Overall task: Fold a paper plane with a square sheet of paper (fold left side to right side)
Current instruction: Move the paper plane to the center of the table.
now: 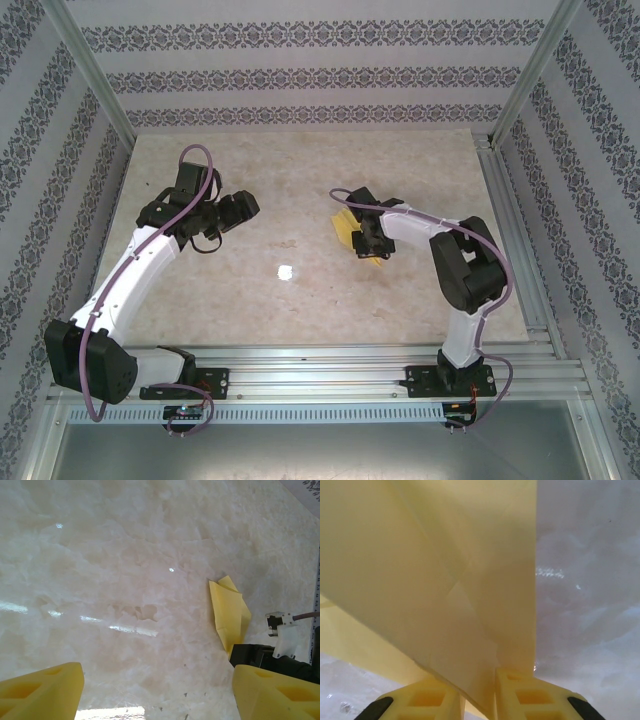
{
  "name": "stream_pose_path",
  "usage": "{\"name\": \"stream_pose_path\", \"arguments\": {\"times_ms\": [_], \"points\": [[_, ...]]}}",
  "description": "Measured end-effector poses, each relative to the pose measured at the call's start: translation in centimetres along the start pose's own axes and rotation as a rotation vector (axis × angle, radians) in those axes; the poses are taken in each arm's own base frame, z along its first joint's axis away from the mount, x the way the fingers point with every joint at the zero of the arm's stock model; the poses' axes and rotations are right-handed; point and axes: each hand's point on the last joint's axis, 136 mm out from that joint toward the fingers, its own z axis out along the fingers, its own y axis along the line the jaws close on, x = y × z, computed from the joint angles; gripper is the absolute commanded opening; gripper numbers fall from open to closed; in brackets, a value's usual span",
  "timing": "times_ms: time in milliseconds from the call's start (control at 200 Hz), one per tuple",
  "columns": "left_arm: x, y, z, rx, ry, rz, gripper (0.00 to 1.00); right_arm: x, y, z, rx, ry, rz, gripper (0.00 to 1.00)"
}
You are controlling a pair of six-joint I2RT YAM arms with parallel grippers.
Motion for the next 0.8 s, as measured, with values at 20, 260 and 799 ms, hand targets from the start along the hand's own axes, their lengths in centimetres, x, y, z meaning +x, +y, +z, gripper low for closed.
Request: {"name": "stream_pose_path", "arguments": {"times_ms": [20, 260, 799], "points": [[0.0, 0.0, 0.0, 0.0, 0.0, 0.0, 0.79, 0.0, -0.1, 0.1, 0.001, 0.003, -0.001, 0.19], [0.0, 0.0, 0.0, 0.001, 0.0, 0.0, 0.79, -0.6, -0.4, 0.1, -0.002, -0.003, -0.009, 0.03], [0.3, -0.1, 0.8, 0.028, 0.002, 0.021, 0.8, -1.0, -0.2, -0.9, -0.019, 0.015, -0.018, 0.16]]}}
